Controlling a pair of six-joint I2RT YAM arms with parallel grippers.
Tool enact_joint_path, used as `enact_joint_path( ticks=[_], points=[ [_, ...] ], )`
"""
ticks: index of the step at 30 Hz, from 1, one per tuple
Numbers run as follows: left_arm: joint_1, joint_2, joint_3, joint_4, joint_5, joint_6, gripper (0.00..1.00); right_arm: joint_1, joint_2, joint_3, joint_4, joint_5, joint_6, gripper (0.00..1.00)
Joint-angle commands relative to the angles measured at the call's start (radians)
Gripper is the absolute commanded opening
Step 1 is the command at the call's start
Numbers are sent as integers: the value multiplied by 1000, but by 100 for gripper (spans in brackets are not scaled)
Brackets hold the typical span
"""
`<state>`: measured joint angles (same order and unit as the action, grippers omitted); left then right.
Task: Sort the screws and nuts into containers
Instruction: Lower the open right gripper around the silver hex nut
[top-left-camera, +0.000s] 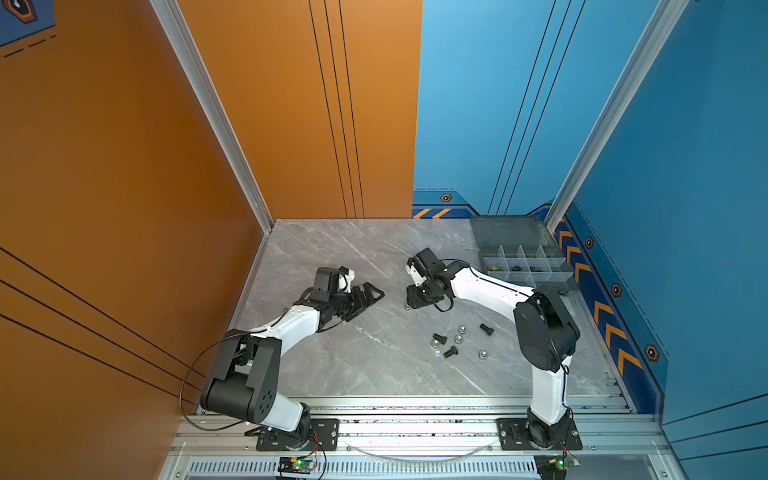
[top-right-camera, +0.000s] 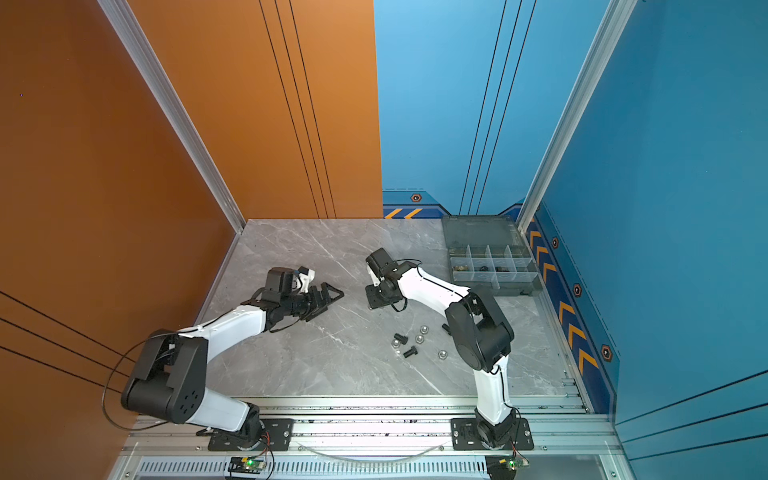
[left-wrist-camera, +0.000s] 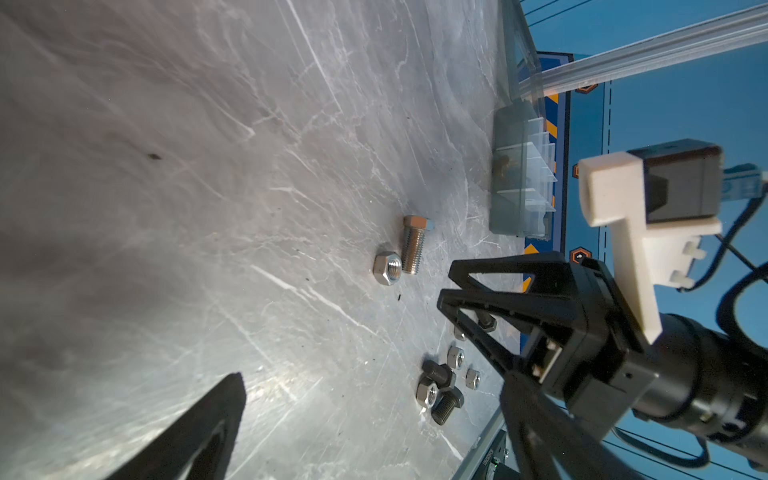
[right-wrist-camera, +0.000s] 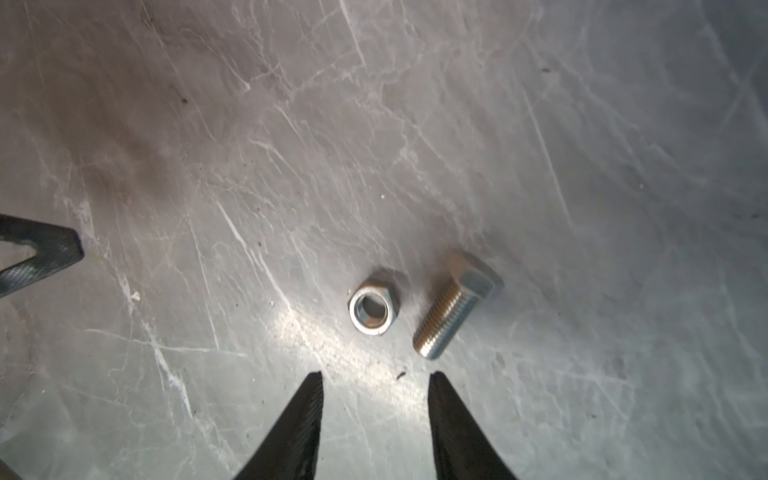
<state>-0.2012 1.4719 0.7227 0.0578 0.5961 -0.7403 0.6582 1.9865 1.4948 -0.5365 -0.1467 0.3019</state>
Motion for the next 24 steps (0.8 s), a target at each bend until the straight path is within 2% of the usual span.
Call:
enact_joint_path(
  ticks=[1, 7, 12, 17, 24],
  points=[
    [20, -39, -26, -42, 29, 33, 98, -2, 44, 62, 10, 22, -32, 45],
    [34, -47, -35, -42, 30, 35, 98, 0, 136, 139, -5, -35, -78, 45],
    [37, -47, -39, -36, 32, 35, 98, 11, 191, 199, -71, -15, -176, 45],
    [42, -53, -44, -36, 30, 33, 98, 11, 208, 220, -99, 13, -235, 45],
    [46, -68, -55, -33, 25, 29, 98, 14, 220, 219, -150, -19, -287, 44]
  ],
)
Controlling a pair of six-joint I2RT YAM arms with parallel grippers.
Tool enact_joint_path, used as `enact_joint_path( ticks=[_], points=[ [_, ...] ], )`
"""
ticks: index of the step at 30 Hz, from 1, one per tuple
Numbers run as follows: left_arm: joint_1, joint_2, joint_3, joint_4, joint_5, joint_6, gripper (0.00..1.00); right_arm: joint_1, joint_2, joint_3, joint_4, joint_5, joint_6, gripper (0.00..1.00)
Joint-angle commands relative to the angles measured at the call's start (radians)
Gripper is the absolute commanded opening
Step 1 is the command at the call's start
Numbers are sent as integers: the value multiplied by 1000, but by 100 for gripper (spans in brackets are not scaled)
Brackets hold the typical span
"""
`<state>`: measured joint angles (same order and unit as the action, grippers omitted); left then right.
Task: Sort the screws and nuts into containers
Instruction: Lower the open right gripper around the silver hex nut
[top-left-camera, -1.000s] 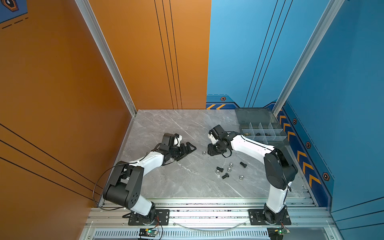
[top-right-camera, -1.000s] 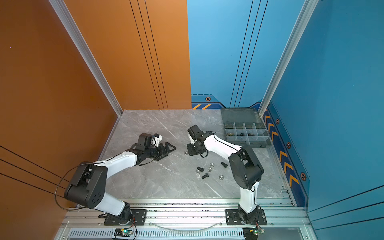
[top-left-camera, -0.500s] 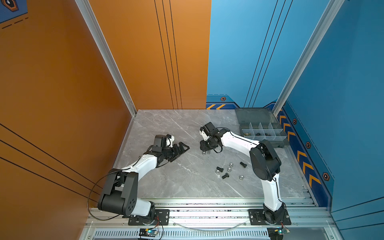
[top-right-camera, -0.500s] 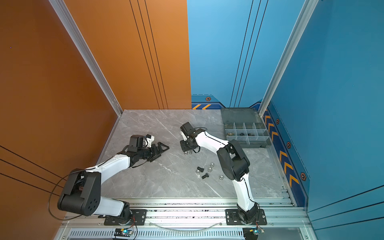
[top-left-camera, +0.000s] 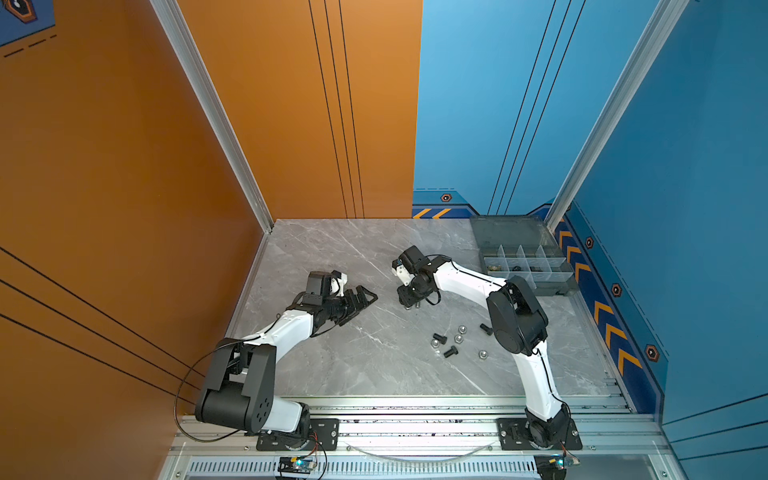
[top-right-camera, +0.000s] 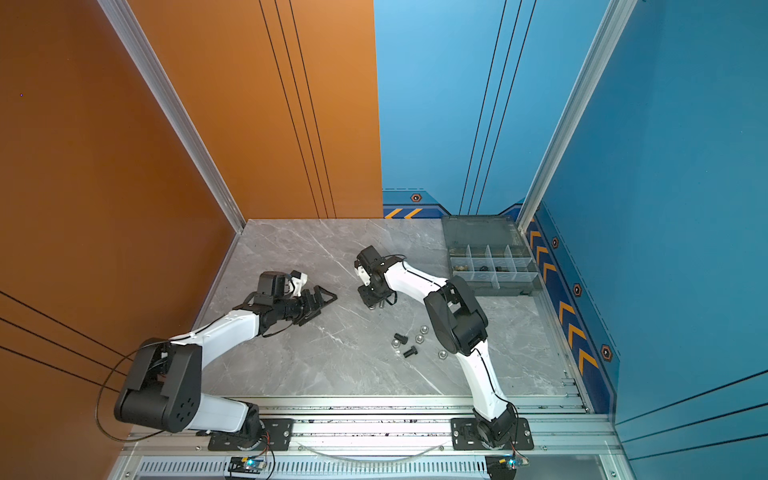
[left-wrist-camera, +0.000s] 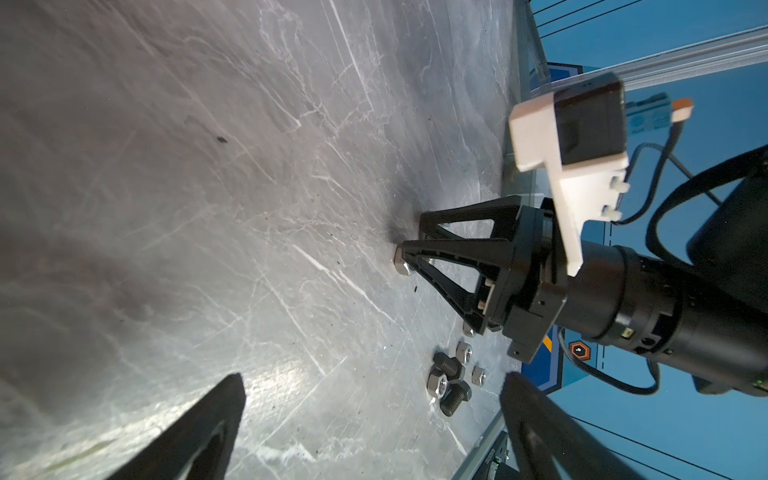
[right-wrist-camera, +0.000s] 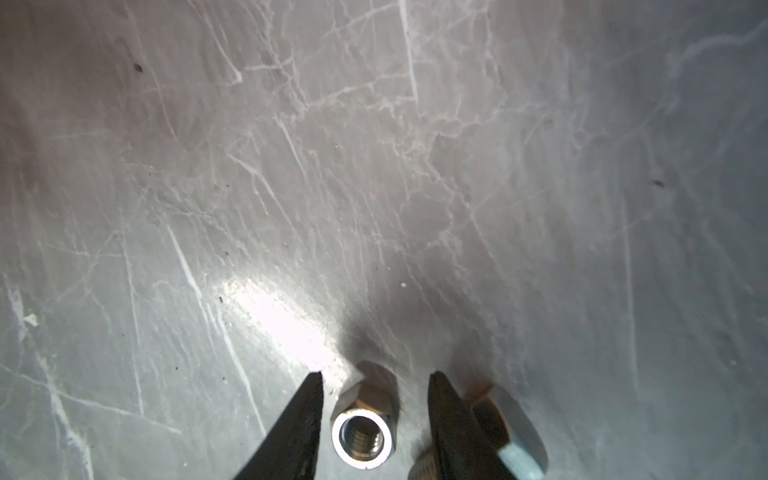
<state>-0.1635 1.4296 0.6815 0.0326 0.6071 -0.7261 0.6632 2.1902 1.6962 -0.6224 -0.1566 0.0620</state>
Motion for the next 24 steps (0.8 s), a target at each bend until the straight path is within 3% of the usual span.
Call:
enact_joint_path(
  ticks=[1, 24],
  points=[
    [8, -27, -14, -9, 13, 14, 98, 10, 16, 14, -68, -12, -50, 44],
    [15, -46, -23, -16, 14, 16, 98, 30, 39, -30, -98, 18, -71, 40]
  ],
)
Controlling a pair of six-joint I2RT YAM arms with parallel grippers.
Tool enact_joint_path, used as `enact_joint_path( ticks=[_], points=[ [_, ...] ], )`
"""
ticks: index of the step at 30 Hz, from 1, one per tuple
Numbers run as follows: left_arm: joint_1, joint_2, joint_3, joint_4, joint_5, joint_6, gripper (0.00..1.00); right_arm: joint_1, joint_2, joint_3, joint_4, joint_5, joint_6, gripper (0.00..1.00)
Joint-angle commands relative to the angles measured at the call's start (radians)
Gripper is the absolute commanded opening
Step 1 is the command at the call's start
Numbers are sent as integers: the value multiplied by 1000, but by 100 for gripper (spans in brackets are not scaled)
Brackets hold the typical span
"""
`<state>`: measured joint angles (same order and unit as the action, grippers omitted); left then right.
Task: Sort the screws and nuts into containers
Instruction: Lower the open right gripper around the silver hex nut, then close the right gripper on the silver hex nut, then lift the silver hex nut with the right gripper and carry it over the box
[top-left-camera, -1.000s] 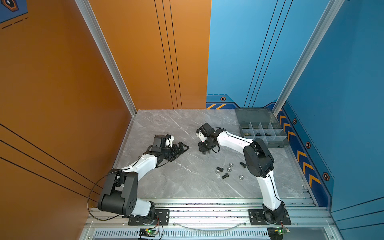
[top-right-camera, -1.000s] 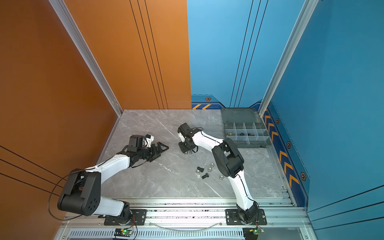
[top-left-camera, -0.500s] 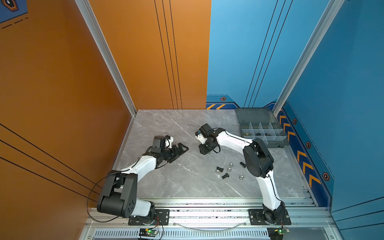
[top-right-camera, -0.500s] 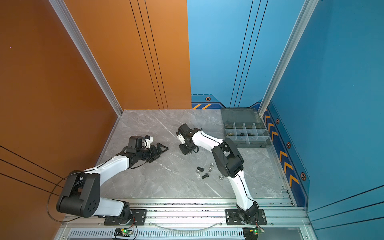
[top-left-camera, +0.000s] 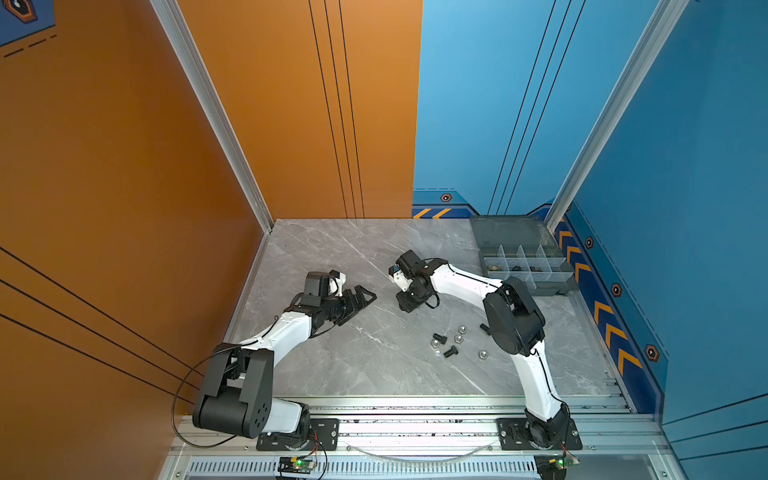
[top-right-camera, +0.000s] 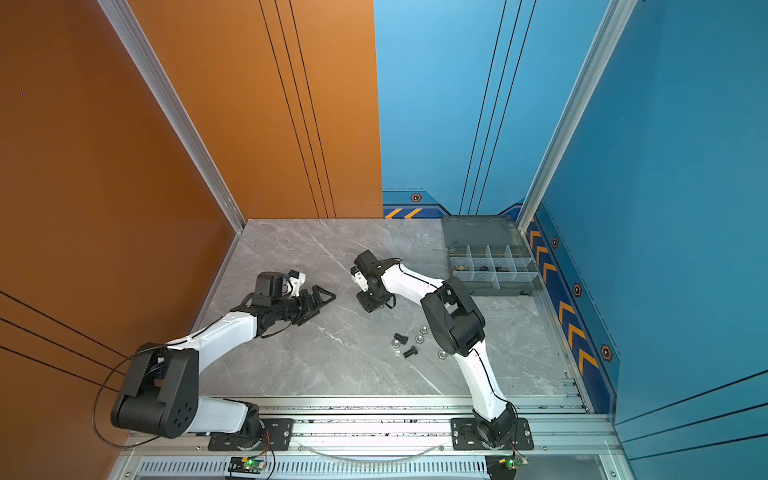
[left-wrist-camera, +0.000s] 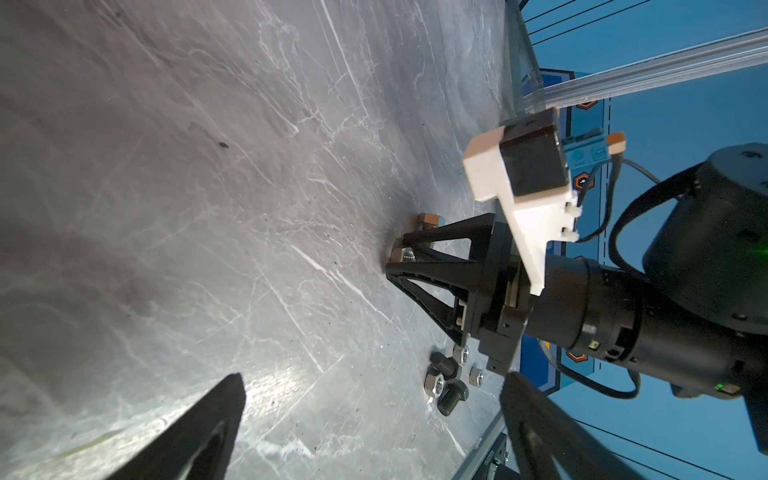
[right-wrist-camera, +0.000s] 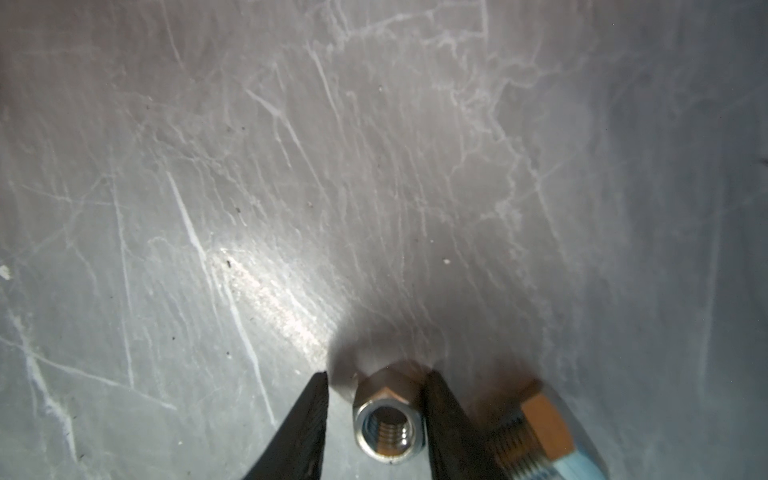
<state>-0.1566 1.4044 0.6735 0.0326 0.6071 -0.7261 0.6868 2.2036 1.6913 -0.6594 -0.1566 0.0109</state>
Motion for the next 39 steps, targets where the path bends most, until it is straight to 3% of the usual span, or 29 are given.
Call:
enact_joint_path(
  ticks=[1, 15, 31, 36, 39],
  points=[
    [8, -22, -15, -16, 14, 16, 98, 7, 24, -28, -65, 21, -21, 39],
    [12, -18, -17, -16, 16, 19, 98, 44, 28, -35, -110, 69, -29, 37],
    [13, -24, -21, -13, 17, 17, 98, 34, -6, -32, -118, 58, 4, 8],
    [17, -22, -18, -17, 19, 22, 98, 20, -67, -20, -99, -16, 27, 6],
    [18, -20, -15, -17, 21, 21, 98, -39, -108, -12, -96, -69, 48, 3]
  ],
)
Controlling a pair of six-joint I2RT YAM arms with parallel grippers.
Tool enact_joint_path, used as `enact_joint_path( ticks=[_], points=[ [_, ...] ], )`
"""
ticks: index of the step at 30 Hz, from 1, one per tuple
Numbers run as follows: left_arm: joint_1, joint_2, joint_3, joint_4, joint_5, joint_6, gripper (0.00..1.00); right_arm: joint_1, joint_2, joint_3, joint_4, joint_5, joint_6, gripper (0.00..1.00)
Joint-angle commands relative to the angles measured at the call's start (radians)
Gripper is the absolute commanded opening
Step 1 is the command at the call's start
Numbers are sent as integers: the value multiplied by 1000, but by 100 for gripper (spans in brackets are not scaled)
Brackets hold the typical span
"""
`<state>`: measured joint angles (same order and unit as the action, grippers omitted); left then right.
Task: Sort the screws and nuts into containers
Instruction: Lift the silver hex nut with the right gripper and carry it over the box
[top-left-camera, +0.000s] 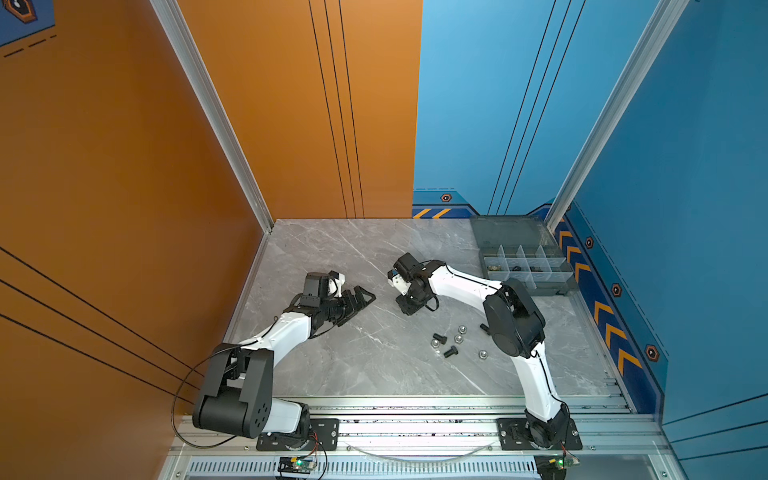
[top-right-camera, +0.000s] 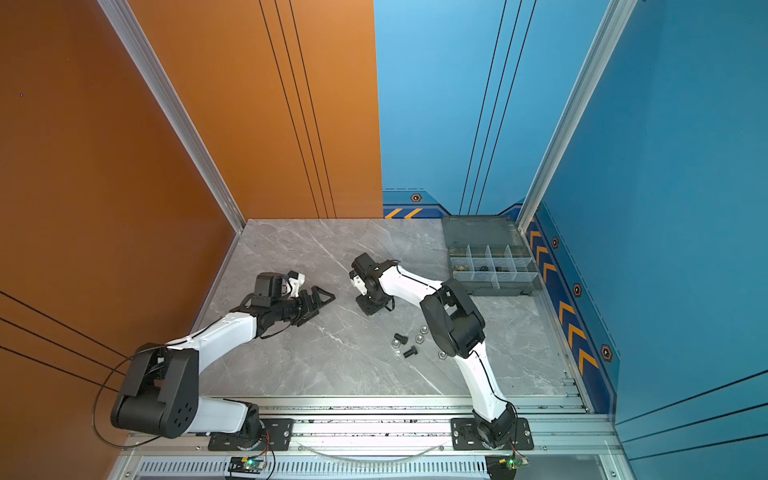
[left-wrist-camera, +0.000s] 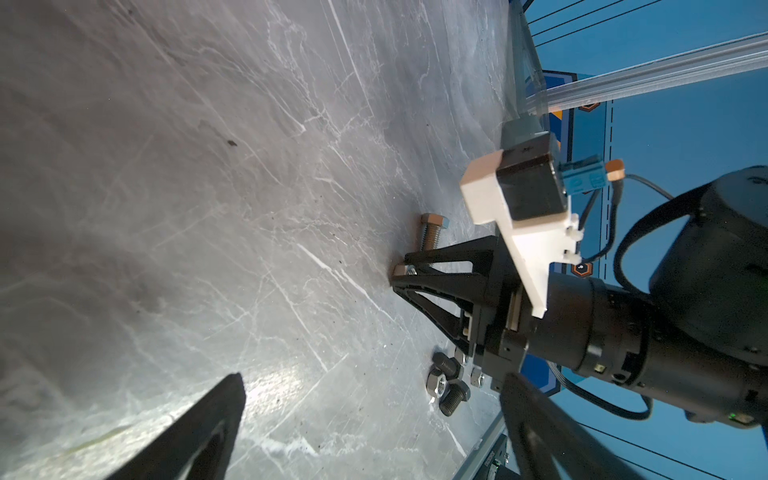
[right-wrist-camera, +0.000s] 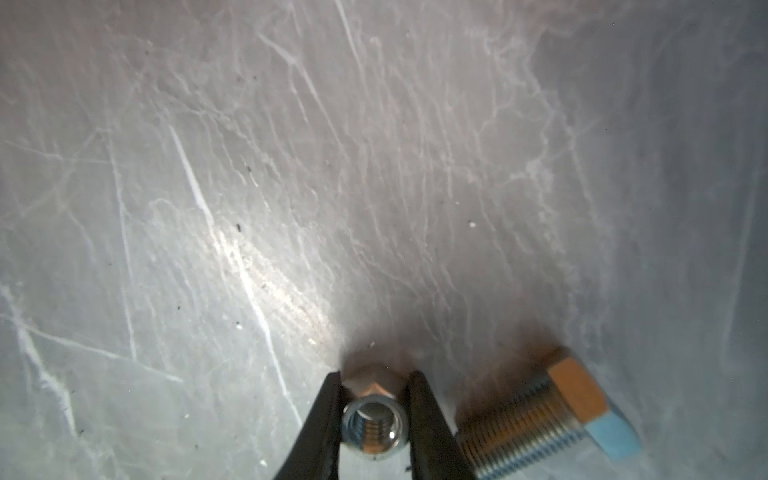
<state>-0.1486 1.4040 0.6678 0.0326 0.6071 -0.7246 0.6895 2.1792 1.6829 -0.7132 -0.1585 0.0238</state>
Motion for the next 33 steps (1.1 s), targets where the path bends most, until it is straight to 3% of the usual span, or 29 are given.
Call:
enact_joint_path(
  ticks=[1, 9, 19, 27, 33],
  points=[
    [10, -19, -10, -15, 23, 19, 98, -52, -98, 3, -45, -74, 44, 2],
    [3, -19, -8, -4, 26, 15, 98, -178, -242, -18, -52, -78, 82, 0],
    [-25, 5, 5, 7, 25, 7, 98, -501, -366, -86, -48, -40, 168, 0],
    [-54, 12, 29, -4, 1, 1, 98, -774, -374, -86, -39, -56, 253, 0],
    [-84, 29, 48, -7, -14, -8, 98, -913, -330, -73, 2, -54, 288, 0]
  ],
)
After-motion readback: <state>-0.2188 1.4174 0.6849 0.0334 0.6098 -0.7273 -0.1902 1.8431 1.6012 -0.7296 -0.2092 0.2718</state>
